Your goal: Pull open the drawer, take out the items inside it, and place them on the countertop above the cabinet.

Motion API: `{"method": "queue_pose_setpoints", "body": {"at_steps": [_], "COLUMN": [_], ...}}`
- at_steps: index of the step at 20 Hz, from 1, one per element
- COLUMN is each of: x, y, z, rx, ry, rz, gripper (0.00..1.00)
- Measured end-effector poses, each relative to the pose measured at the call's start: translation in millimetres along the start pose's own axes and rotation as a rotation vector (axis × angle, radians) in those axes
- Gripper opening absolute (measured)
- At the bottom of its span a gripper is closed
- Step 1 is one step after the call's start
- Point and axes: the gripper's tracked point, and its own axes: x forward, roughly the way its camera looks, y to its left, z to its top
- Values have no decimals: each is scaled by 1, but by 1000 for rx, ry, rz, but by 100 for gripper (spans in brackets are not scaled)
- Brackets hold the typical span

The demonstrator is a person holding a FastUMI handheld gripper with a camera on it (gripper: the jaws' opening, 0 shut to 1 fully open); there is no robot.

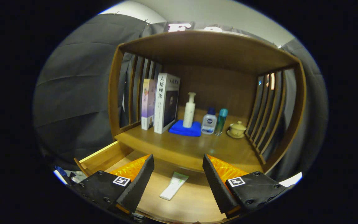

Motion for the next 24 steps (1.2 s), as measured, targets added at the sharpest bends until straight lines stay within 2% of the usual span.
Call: {"method": "queue_pose_setpoints", "body": {"at_steps": [6, 14, 17, 21, 24], "x": [37, 68, 78, 95, 97], "y": [5, 8, 14, -1, 4], "z": [-55, -95, -117, -138, -151], "rx": [58, 28, 77, 18, 46], "ry": [291, 537, 653, 702, 760], "rz": [81, 123, 152, 99, 115], "gripper": [98, 98, 98, 98, 98]}}
